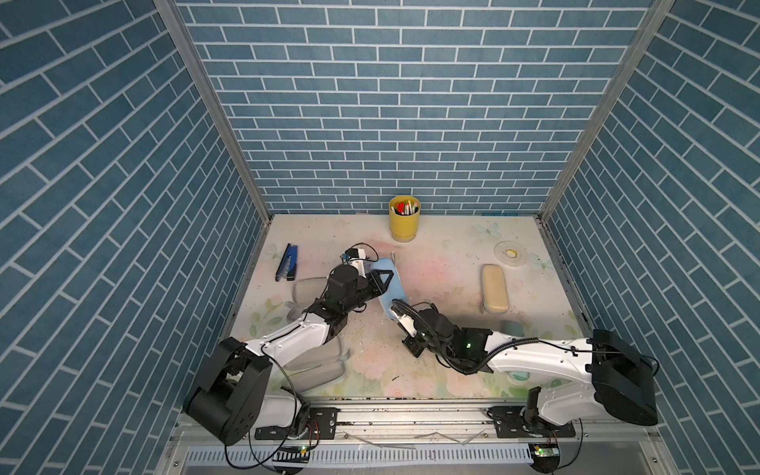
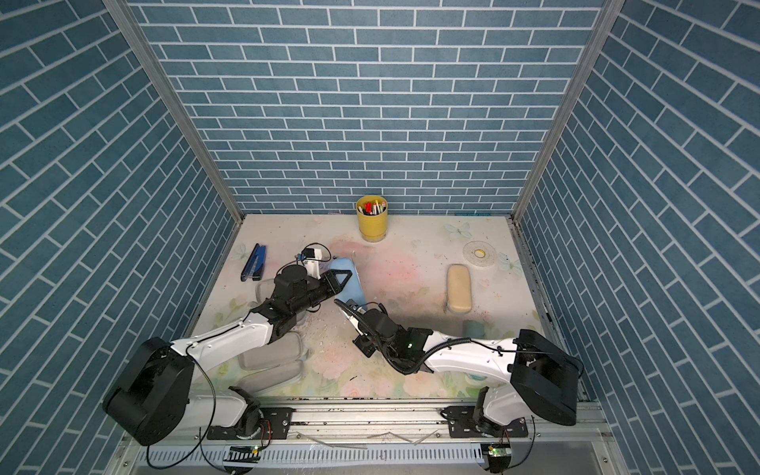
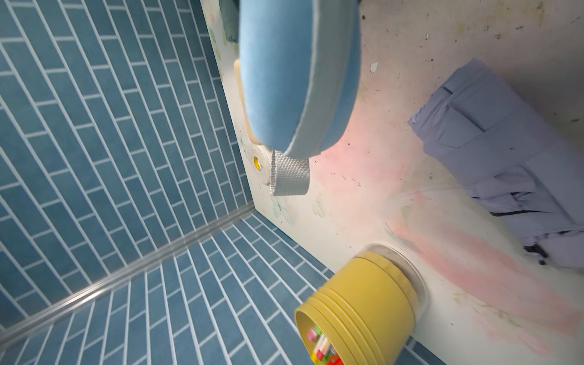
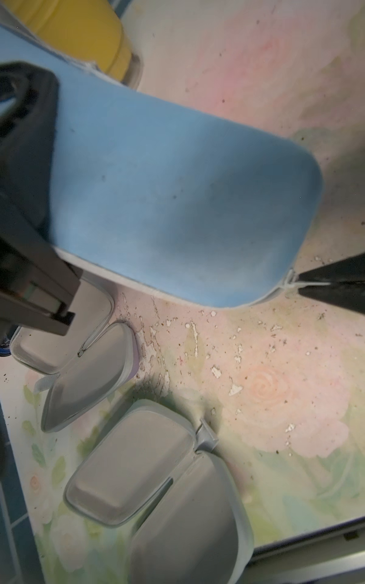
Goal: Put umbrellas into zippered umbrella sleeves
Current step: Zip the zipper on the umbrella sleeve, then adjust the umbrella sleeve.
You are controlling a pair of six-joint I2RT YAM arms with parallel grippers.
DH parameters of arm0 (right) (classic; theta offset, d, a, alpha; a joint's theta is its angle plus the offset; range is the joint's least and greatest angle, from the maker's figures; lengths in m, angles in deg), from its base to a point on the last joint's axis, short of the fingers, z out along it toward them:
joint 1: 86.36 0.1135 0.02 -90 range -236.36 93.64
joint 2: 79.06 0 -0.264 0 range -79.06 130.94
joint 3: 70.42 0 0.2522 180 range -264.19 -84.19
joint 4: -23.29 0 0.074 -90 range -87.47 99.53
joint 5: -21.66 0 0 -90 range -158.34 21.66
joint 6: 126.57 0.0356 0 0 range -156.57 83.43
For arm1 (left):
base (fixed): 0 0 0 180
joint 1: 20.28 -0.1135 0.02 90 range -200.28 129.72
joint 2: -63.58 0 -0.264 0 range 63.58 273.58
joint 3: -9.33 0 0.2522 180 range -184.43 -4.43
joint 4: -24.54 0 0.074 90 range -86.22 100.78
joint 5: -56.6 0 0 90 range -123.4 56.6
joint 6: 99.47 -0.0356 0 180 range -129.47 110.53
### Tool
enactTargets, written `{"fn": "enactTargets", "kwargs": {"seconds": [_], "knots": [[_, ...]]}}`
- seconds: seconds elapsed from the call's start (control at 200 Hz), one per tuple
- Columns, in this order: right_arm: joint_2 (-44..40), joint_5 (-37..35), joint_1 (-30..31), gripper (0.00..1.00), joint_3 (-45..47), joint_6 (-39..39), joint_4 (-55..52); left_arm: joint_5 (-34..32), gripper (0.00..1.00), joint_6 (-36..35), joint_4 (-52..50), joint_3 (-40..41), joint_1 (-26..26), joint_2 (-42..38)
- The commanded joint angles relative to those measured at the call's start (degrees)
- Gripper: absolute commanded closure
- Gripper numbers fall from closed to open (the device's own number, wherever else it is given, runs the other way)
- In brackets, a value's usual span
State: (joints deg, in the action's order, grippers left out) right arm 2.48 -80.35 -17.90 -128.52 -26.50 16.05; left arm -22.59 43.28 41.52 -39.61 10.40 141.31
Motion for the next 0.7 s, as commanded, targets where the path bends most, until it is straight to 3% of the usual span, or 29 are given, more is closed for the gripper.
{"fn": "enactTargets", "kwargs": {"seconds": [0.0,0.015,0.145,0.19,0.335,0.445,0.695], "knots": [[-2.05,12.94,-1.34,1.0,-2.13,13.79,8.58,-20.82,0.97,2.0,17.76,1.59,0.79,0.67],[-2.57,13.83,-2.25,0.99,-1.81,14.96,8.51,-21.54,0.97,2.2,18.38,1.91,0.88,0.69],[-7.67,23.21,-12.3,0.44,1.04,25.82,4.49,-25.77,0.95,3.32,22.87,4.53,1.16,-0.23],[-8.56,25.99,-15.4,0.33,1.56,29.6,3.25,-27.15,0.95,3.76,23.31,4.92,1.45,-0.71],[-7.13,35.04,-22.3,0.23,2.89,43.14,10.11,-30.97,0.91,6.44,24.52,5.08,4.5,-1.08],[-2.86,39.27,-25.25,0.21,4.06,53.67,23.72,-33.83,0.89,9.88,25.87,5.08,7.46,-0.48],[3.78,40.36,-25.77,0.2,3.76,60.2,35.23,-35.9,0.88,17.84,29.9,5.16,10.74,1.08]]}}
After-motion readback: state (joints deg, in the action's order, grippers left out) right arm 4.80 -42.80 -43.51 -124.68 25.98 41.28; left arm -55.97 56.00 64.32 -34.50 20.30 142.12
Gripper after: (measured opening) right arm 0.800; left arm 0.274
